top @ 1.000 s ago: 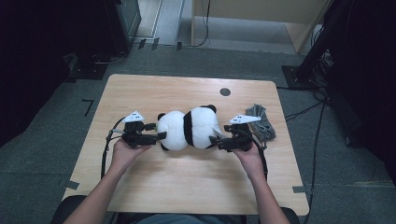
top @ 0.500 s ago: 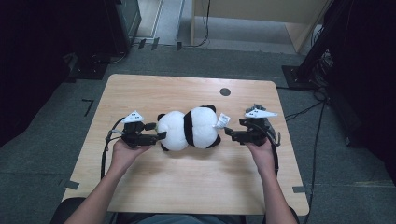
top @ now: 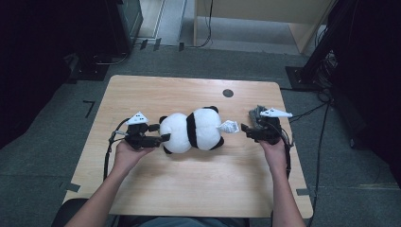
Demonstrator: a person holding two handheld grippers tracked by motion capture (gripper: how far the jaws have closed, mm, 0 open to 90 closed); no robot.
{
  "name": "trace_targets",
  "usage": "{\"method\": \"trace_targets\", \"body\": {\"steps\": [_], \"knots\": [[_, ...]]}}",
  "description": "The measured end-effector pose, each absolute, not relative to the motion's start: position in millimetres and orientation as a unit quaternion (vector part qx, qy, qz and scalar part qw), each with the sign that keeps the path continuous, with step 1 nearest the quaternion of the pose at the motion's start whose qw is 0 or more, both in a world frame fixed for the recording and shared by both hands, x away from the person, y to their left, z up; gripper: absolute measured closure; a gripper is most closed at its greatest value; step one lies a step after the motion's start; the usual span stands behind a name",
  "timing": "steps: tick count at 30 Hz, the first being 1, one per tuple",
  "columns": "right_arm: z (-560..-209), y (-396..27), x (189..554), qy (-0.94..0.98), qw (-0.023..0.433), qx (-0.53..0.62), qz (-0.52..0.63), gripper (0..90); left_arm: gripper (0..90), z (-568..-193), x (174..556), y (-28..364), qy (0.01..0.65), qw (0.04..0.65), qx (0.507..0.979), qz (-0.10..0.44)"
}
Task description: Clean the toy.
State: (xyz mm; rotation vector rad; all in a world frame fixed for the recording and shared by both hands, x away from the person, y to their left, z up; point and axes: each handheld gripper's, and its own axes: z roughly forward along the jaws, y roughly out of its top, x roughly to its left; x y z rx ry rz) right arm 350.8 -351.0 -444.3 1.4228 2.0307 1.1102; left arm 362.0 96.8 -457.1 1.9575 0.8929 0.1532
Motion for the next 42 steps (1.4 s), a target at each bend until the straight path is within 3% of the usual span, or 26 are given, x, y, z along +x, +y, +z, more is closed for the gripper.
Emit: {"method": "trace_targets", "body": {"steps": [9, 12, 19, 22, 31, 37, 42], "knots": [[-451.7, -376.8, 357.8, 0.710, 0.235, 0.535, 0.393, 27.0, 28.7, -457.3, 365.3, 96.3, 0.363, 0.473, 0.800, 0.059], [-452.2, -389.4, 364.2, 0.700, 0.217, 0.561, 0.385, 29.4, 28.9, -457.5, 365.2, 96.0, 0.360, 0.474, 0.801, 0.061], [-463.0, -407.2, 380.3, 0.700, 0.231, 0.575, 0.355, 26.0, 28.9, -458.7, 366.1, 95.6, 0.361, 0.476, 0.800, 0.059], [-474.0, -409.6, 387.4, 0.714, 0.209, 0.562, 0.362, 19.8, 28.8, -459.1, 366.2, 95.7, 0.361, 0.477, 0.800, 0.057], [-500.5, -408.3, 397.0, 0.725, 0.165, 0.573, 0.345, 18.3, 28.5, -462.5, 365.6, 97.5, 0.361, 0.483, 0.796, 0.051], [-506.1, -402.2, 398.1, 0.728, 0.192, 0.576, 0.319, 23.8, 27.2, -466.5, 367.0, 97.7, 0.359, 0.488, 0.794, 0.051], [-510.1, -402.3, 394.0, 0.727, 0.225, 0.570, 0.310, 35.5, 26.5, -468.6, 367.3, 97.5, 0.355, 0.497, 0.790, 0.053]]}}
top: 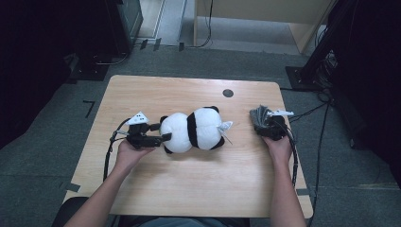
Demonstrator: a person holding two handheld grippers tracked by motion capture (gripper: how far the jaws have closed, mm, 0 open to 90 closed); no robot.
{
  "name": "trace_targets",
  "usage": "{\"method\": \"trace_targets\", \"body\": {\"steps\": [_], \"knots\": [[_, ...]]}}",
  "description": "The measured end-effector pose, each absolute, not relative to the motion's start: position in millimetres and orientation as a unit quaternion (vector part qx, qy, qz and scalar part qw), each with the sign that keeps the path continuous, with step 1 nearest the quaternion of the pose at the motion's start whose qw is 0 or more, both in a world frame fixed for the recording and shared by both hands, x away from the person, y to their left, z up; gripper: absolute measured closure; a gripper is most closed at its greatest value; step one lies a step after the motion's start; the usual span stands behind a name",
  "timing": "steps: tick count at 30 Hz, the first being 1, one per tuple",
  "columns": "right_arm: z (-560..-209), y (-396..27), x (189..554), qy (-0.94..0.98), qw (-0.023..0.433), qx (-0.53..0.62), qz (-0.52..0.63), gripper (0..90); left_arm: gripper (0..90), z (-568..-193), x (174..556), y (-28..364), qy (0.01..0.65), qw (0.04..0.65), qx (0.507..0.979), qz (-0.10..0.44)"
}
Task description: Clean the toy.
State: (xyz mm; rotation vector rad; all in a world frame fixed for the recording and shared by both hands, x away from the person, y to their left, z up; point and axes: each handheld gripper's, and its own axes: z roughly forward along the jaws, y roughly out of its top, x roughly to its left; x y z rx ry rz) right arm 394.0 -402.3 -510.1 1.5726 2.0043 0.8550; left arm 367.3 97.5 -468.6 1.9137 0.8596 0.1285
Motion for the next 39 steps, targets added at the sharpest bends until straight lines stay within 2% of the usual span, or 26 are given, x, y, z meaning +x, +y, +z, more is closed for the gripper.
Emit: {"method": "trace_targets", "body": {"steps": [5, 7, 10, 12, 13, 14, 15, 17, 22, 28, 29, 34, 39], "knots": [[-512.3, -398.8, 391.6, 0.732, 0.250, 0.561, 0.295, 40.7, 24.7, -471.6, 368.8, 97.4, 0.348, 0.494, 0.795, 0.054], [-513.4, -398.7, 389.6, 0.730, 0.264, 0.558, 0.292, 47.6, 25.2, -470.0, 368.3, 97.6, 0.350, 0.493, 0.795, 0.055], [-514.4, -399.5, 388.5, 0.727, 0.270, 0.558, 0.295, 50.6, 25.7, -465.3, 364.5, 96.5, 0.345, 0.490, 0.798, 0.068], [-514.0, -400.8, 387.9, 0.722, 0.271, 0.565, 0.296, 57.6, 25.8, -462.3, 361.7, 96.3, 0.341, 0.487, 0.800, 0.075], [-514.0, -400.8, 387.9, 0.722, 0.271, 0.565, 0.296, 57.6, 25.8, -460.8, 360.3, 96.4, 0.341, 0.490, 0.799, 0.075], [-513.4, -402.8, 387.5, 0.714, 0.266, 0.573, 0.303, 64.0, 25.7, -459.0, 359.0, 96.7, 0.339, 0.491, 0.799, 0.075], [-512.9, -404.0, 387.2, 0.709, 0.263, 0.578, 0.306, 64.0, 25.8, -457.6, 357.5, 96.8, 0.338, 0.494, 0.798, 0.076], [-512.1, -405.5, 387.3, 0.708, 0.259, 0.580, 0.308, 69.7, 25.8, -454.8, 354.4, 97.5, 0.336, 0.499, 0.795, 0.080], [-510.4, -405.4, 388.8, 0.710, 0.258, 0.581, 0.303, 72.1, 25.7, -454.8, 346.8, 96.2, 0.334, 0.505, 0.792, 0.079], [-502.1, -406.2, 391.1, 0.707, 0.249, 0.591, 0.300, 75.0, 22.8, -468.9, 353.2, 90.3, 0.349, 0.477, 0.802, 0.087], [-497.6, -405.5, 389.8, 0.706, 0.247, 0.590, 0.305, 75.4, 19.5, -470.6, 354.4, 89.2, 0.350, 0.476, 0.803, 0.082], [-483.4, -399.5, 385.1, 0.704, 0.243, 0.581, 0.329, 75.6, 16.7, -476.2, 359.6, 88.9, 0.353, 0.481, 0.798, 0.083], [-459.5, -382.9, 376.5, 0.706, 0.235, 0.553, 0.375, 75.5, 8.0, -484.0, 366.8, 92.2, 0.364, 0.484, 0.794, 0.054]]}}
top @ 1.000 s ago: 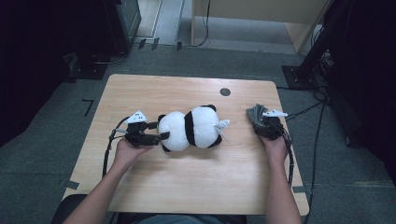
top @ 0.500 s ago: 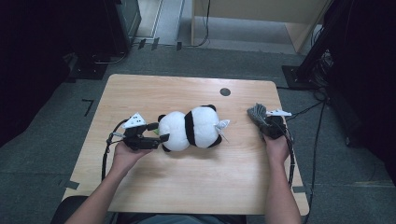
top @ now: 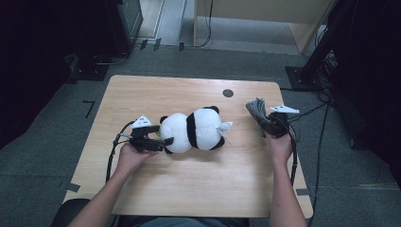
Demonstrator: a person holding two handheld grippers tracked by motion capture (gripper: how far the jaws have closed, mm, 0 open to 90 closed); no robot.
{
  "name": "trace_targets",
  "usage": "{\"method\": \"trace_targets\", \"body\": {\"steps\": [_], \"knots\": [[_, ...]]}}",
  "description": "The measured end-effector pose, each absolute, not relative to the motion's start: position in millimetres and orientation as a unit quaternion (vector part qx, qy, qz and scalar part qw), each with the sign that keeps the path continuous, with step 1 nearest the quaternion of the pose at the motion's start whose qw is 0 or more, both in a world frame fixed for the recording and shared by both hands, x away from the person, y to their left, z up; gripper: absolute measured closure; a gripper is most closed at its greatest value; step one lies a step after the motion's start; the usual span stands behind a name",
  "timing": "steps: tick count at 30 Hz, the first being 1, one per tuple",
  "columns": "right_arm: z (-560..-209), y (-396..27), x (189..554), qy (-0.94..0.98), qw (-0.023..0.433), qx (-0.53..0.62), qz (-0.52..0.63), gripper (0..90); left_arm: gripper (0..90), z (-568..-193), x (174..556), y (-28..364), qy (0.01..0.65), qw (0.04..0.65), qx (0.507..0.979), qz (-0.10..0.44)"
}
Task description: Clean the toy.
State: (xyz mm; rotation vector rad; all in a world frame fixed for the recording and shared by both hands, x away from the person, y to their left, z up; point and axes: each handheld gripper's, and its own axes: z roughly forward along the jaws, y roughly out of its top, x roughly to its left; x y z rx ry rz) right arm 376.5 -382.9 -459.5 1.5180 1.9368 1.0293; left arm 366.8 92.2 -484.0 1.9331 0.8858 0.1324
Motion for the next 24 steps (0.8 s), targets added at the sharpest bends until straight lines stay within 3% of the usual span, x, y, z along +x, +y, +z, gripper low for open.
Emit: {"method": "trace_targets", "body": {"steps": [3, 9, 10, 15, 16, 18, 23, 24], "knots": [[-441.9, -362.1, 369.4, 0.723, 0.229, 0.520, 0.393, 75.4, 1.9, -487.8, 366.7, 91.8, 0.349, 0.489, 0.795, 0.077], [-423.0, -331.5, 362.1, 0.744, 0.219, 0.473, 0.419, 75.3, 2.2, -492.8, 370.3, 92.5, 0.359, 0.493, 0.791, 0.059], [-419.9, -320.0, 361.2, 0.751, 0.208, 0.459, 0.426, 75.2, 9.4, -492.9, 370.9, 93.3, 0.360, 0.495, 0.789, 0.049], [-418.7, -301.2, 362.2, 0.762, 0.184, 0.439, 0.439, 75.1, 17.8, -497.2, 372.9, 91.8, 0.361, 0.512, 0.779, 0.015], [-419.0, -293.0, 363.1, 0.769, 0.179, 0.431, 0.436, 75.2, 23.4, -497.6, 372.4, 90.6, 0.362, 0.514, 0.778, 0.009], [-419.5, -289.5, 363.5, 0.772, 0.179, 0.429, 0.435, 75.3, 25.6, -497.4, 370.6, 87.2, 0.360, 0.514, 0.779, 0.008], [-423.2, -278.7, 366.1, 0.777, 0.170, 0.425, 0.433, 75.6, 43.4, -498.2, 369.5, 85.7, 0.366, 0.512, 0.777, 0.017], [-423.2, -278.7, 366.1, 0.777, 0.170, 0.425, 0.433, 75.6, 43.4, -497.4, 369.7, 86.5, 0.369, 0.510, 0.777, 0.017]]}}
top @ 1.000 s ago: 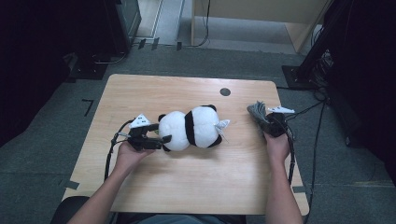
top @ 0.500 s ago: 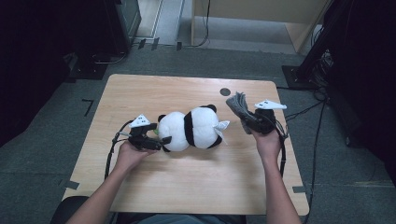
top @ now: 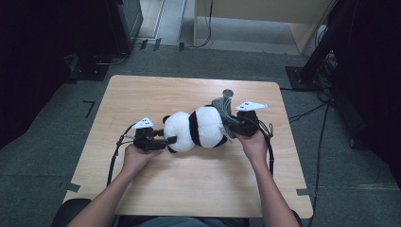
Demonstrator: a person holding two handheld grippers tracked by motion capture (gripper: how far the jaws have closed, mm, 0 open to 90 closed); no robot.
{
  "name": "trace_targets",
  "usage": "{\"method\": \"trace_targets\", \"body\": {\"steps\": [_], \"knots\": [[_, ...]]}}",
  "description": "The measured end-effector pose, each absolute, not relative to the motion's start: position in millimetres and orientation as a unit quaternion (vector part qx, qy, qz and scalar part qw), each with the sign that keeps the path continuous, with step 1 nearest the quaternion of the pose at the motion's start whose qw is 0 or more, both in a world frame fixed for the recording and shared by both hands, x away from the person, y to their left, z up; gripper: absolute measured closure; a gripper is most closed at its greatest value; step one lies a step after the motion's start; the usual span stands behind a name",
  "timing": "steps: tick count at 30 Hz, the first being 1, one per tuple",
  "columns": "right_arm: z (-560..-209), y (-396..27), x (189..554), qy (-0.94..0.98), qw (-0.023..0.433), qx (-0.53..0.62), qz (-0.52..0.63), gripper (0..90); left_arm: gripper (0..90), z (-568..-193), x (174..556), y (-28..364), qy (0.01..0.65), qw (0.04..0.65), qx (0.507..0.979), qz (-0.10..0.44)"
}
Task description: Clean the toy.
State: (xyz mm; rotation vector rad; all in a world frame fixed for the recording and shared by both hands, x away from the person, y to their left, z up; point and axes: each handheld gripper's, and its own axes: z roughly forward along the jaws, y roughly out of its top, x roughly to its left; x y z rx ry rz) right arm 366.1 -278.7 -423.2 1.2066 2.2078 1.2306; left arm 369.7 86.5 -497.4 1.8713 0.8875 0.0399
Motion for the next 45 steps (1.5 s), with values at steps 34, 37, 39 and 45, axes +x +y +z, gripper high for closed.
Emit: {"method": "trace_targets", "body": {"steps": [34, 37, 39, 45], "knots": [[-368.2, -130.9, 442.3, 0.857, 0.088, 0.290, 0.417, 73.8, 50.4, -482.9, 369.6, 90.5, 0.374, 0.493, 0.785, 0.022], [-375.9, -111.8, 442.7, 0.870, 0.076, 0.277, 0.402, 73.7, 50.4, -481.1, 367.9, 88.8, 0.374, 0.492, 0.786, 0.027], [-385.2, -102.9, 443.9, 0.882, 0.074, 0.269, 0.379, 72.4, 50.5, -481.1, 367.9, 88.6, 0.378, 0.490, 0.785, 0.024], [-397.7, -104.2, 448.3, 0.886, 0.074, 0.285, 0.357, 73.6, 50.9, -482.5, 369.8, 88.2, 0.387, 0.486, 0.783, 0.016]]}}
